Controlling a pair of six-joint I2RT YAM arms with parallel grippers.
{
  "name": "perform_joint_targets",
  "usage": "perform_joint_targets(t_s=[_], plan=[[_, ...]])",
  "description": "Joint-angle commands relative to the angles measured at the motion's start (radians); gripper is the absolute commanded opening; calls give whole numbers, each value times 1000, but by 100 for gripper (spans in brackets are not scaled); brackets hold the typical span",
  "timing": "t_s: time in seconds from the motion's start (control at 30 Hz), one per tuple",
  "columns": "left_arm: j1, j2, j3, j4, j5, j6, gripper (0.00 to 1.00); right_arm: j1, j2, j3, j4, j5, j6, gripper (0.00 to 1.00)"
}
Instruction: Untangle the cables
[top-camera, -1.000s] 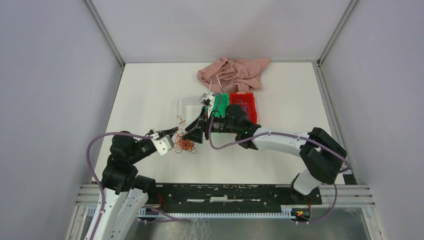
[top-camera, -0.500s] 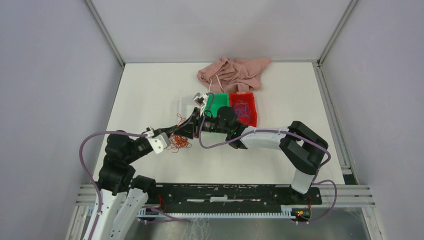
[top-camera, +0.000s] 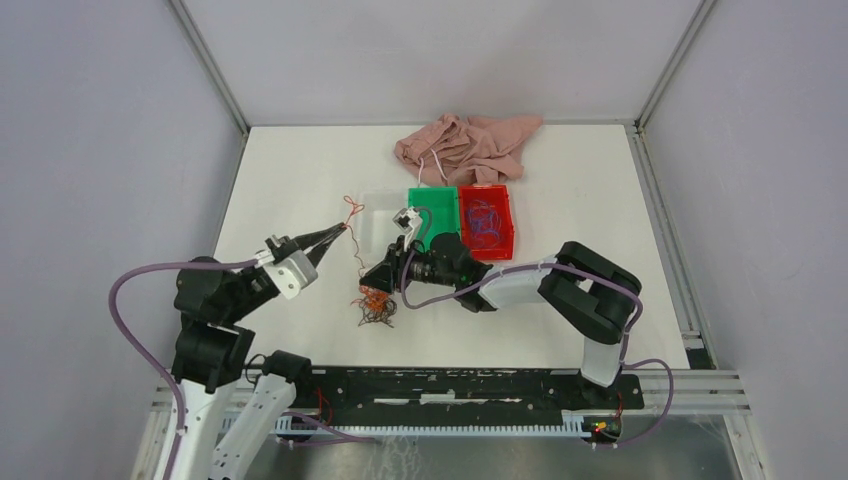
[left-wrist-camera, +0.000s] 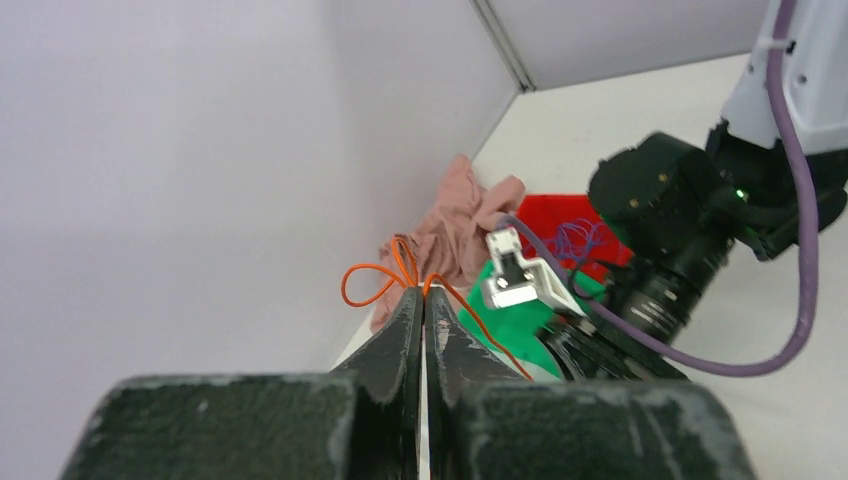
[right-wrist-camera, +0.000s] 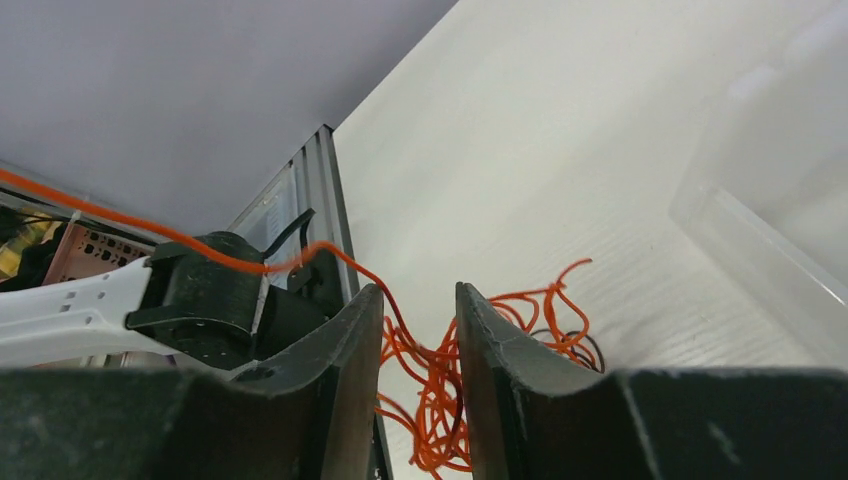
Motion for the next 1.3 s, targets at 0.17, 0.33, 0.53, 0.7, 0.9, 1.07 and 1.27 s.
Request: perform_joint_targets(t_s=[0.17, 0.33, 0.53, 0.7, 0.9, 1.07, 1.27], plan=[[5, 76, 183, 231, -75, -37, 3, 17, 21, -65, 112, 67, 20, 43], [5, 144, 271, 341, -163, -18, 3, 31, 26, -83, 97, 88, 0, 45], [5, 241, 425, 422, -290, -32, 3, 53, 21, -80, 53, 98, -43, 48], [5, 292, 511, 492, -362, -39, 3, 67, 18, -76, 11, 114, -70, 46], [5, 352, 619, 604, -414, 19, 3, 70, 24, -88, -5, 128, -69, 45], [4, 418, 709, 748, -480, 106, 3, 75, 31, -106, -4, 150, -71, 46], [5, 493, 847, 762, -539, 139, 3, 77, 39, -130, 2, 172, -67, 48]])
